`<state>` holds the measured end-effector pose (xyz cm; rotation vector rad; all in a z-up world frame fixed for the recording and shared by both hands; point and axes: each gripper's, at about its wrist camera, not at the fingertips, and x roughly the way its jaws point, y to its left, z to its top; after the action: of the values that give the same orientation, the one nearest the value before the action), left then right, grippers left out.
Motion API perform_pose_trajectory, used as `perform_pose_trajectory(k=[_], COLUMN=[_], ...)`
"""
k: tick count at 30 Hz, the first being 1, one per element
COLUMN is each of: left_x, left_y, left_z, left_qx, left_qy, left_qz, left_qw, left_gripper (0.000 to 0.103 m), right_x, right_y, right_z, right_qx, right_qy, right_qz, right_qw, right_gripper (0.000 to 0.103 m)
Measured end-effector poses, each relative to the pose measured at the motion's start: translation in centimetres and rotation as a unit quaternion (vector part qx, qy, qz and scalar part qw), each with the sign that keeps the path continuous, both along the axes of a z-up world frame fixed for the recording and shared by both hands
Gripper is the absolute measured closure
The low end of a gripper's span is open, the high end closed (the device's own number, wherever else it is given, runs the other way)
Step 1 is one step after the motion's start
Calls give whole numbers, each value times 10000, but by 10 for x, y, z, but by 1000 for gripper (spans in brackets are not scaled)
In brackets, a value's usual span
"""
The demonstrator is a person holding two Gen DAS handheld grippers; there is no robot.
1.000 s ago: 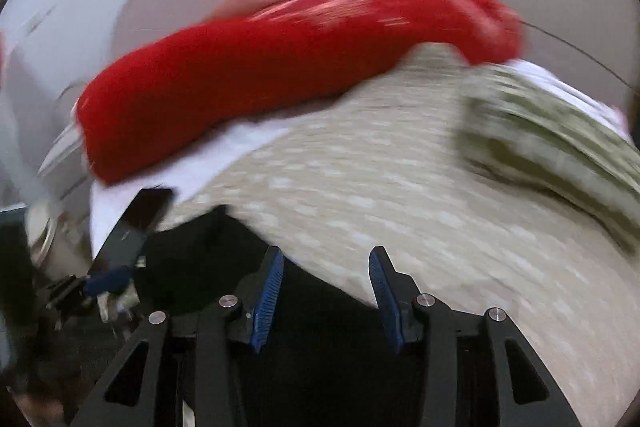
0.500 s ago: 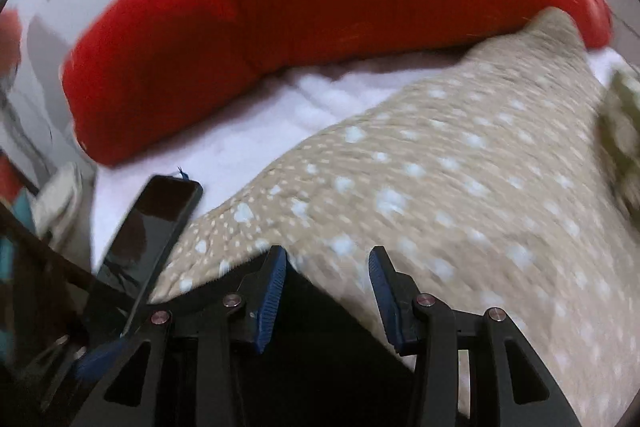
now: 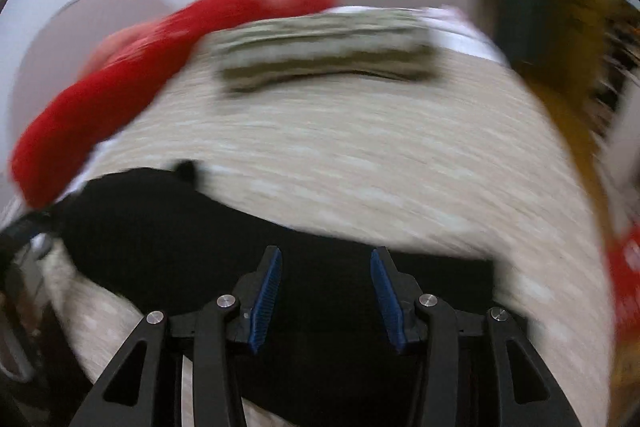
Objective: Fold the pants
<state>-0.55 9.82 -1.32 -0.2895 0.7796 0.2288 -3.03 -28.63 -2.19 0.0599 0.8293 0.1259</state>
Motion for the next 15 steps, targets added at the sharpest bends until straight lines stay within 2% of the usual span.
perform_pose_trajectory(k=[3, 5, 8, 11, 12, 13, 14, 15], left_x=[8, 12, 16, 14, 13, 12, 12, 12], left_y=[-21, -32, -45, -51, -51, -51, -50, -50], left_z=[-6, -12, -21, -24, -24, -23, -22, -22], left_qx=[39, 51, 165, 361, 348, 323, 300, 290], left_qy=[142, 252, 460, 529, 522, 521, 523, 531], left_qz=[-282, -380, -510, -557, -550, -542, -536, -530], left_qw=[9995, 9989, 9975, 9964, 9965, 9966, 9967, 9968], left_gripper=[31, 31, 31, 31, 31, 31, 31, 31], right_x=[-28, -39, -33, -18, -12, -8, -7, -8], right_y=[-55, -80, -91, -84, -76, -69, -64, -58], right_z=[-5, -8, -14, -24, -29, -31, -33, -30], right_qx=[5, 136, 311, 400, 404, 373, 326, 228], right_qy=[96, 138, 121, 221, 200, 168, 141, 91], right_qz=[-660, -863, -938, -896, -824, -730, -666, -653], right_qw=[9978, 9961, 9950, 9949, 9956, 9965, 9971, 9976], right_gripper=[58, 58, 58, 58, 61, 80, 91, 94])
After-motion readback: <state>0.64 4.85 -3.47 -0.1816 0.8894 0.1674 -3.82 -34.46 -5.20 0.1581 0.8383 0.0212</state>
